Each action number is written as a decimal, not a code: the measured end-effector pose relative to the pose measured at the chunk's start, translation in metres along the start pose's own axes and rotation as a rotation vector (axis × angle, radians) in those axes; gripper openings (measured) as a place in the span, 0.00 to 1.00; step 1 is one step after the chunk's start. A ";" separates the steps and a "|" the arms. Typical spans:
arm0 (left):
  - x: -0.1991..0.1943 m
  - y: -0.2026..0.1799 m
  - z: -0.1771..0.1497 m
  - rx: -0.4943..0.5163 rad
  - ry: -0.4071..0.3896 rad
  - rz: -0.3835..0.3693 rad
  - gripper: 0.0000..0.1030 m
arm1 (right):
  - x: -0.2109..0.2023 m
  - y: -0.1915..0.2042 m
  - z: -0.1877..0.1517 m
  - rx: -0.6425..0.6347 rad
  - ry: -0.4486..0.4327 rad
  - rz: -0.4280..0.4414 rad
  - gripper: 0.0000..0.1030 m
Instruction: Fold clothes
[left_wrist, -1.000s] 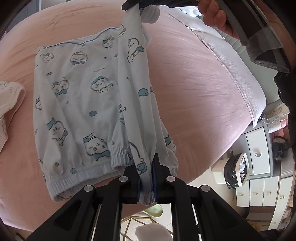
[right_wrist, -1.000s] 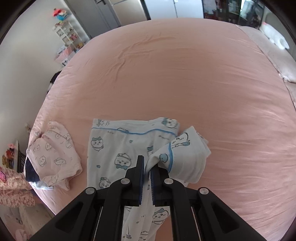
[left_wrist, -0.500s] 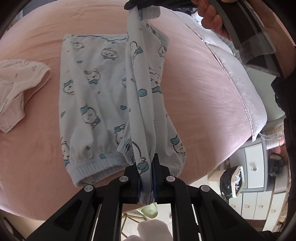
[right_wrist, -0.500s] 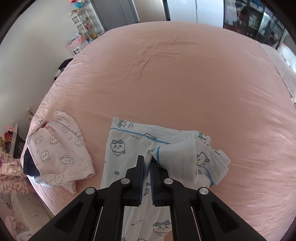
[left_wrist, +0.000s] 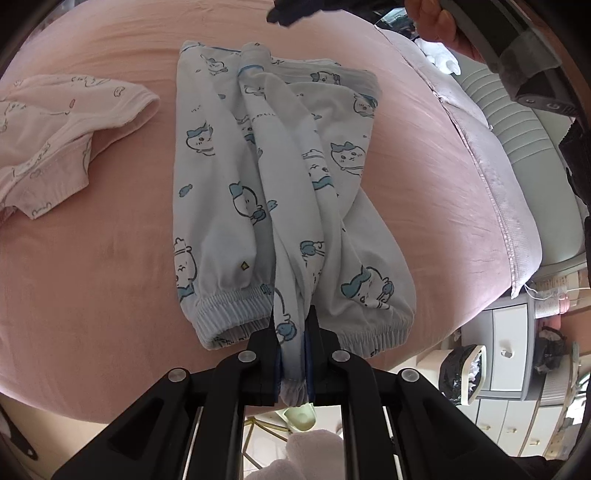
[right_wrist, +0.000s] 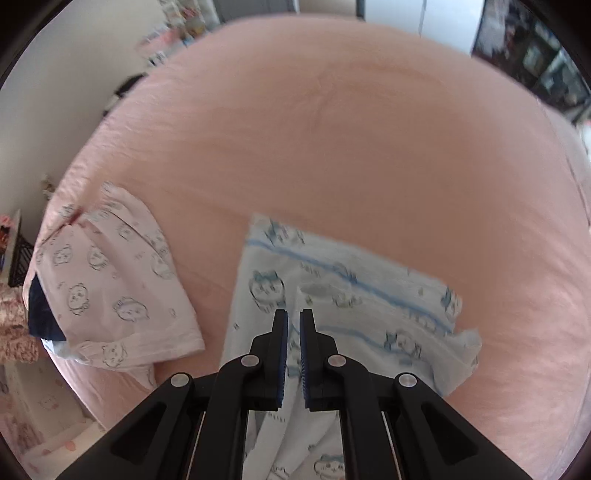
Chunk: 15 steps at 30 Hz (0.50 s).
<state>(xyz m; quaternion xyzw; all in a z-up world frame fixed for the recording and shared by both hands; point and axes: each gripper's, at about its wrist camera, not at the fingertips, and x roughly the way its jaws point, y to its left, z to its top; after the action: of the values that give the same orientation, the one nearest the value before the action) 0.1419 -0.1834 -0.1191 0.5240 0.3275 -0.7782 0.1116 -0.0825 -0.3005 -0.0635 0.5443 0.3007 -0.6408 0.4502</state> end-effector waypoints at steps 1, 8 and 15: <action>0.000 0.000 0.000 0.005 0.002 0.001 0.08 | 0.004 0.000 0.001 0.004 0.020 -0.010 0.05; 0.004 -0.006 -0.002 0.035 0.020 -0.002 0.08 | 0.033 0.004 0.005 0.034 0.127 -0.038 0.14; 0.004 -0.007 -0.003 0.043 0.021 0.049 0.08 | 0.053 0.011 0.007 0.027 0.139 -0.047 0.39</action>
<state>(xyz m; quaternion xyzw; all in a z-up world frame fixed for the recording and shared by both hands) 0.1383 -0.1752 -0.1205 0.5424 0.2988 -0.7766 0.1158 -0.0756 -0.3248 -0.1120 0.5863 0.3355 -0.6157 0.4056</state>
